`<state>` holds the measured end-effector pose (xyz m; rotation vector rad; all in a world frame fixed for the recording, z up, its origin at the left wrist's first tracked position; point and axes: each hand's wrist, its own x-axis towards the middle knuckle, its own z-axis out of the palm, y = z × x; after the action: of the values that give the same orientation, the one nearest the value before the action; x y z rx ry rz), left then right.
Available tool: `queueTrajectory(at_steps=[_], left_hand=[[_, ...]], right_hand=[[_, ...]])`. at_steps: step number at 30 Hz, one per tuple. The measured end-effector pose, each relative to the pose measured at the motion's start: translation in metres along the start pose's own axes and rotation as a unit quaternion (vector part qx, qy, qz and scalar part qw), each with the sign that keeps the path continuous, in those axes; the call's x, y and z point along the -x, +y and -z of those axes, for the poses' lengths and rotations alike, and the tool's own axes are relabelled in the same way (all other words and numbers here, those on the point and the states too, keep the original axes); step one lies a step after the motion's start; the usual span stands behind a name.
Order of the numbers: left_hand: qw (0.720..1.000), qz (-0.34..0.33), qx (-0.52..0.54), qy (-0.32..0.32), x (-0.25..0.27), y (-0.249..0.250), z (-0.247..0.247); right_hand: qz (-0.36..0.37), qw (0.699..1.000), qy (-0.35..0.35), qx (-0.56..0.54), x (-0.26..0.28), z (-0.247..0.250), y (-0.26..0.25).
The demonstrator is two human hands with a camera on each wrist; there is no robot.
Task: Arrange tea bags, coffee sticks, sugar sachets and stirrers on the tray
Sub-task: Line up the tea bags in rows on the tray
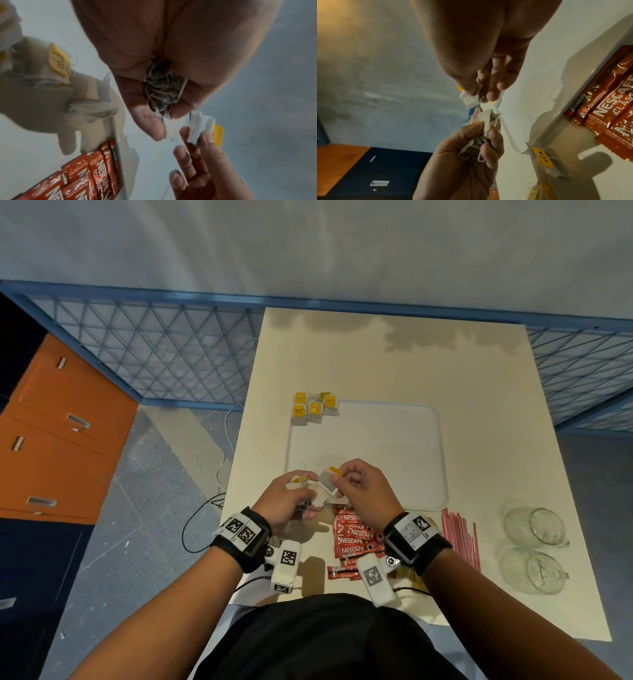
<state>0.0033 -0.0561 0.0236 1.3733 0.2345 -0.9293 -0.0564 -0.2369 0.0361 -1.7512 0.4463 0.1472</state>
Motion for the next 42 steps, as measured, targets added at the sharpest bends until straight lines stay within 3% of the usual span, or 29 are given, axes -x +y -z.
queueTrajectory(at_steps=[4, 15, 23, 30, 39, 42], left_hand=[[1.000, 0.014, 0.006, 0.001, -0.002, 0.006, -0.004], [0.998, -0.005, 0.038, -0.044, -0.004, 0.007, 0.000], [0.998, -0.010, -0.028, -0.046, -0.006, 0.011, 0.005], [0.997, -0.014, -0.044, -0.059, -0.001, 0.015, 0.006], [0.999, -0.029, -0.022, -0.025, -0.002, 0.010, 0.000], [0.999, -0.024, -0.017, -0.012, -0.003, 0.010, -0.002]], right_hand=[[0.063, 0.995, 0.045, 0.066, -0.003, -0.002, 0.002], [0.193, 0.958, -0.047, 0.206, -0.001, 0.004, 0.007], [0.091, 0.994, -0.011, 0.061, 0.002, 0.011, -0.001], [0.058, 0.989, -0.111, 0.078, -0.001, 0.019, -0.012], [0.095, 0.991, 0.004, 0.099, 0.004, 0.007, -0.007], [0.086, 0.994, 0.004, 0.073, -0.002, 0.007, 0.000]])
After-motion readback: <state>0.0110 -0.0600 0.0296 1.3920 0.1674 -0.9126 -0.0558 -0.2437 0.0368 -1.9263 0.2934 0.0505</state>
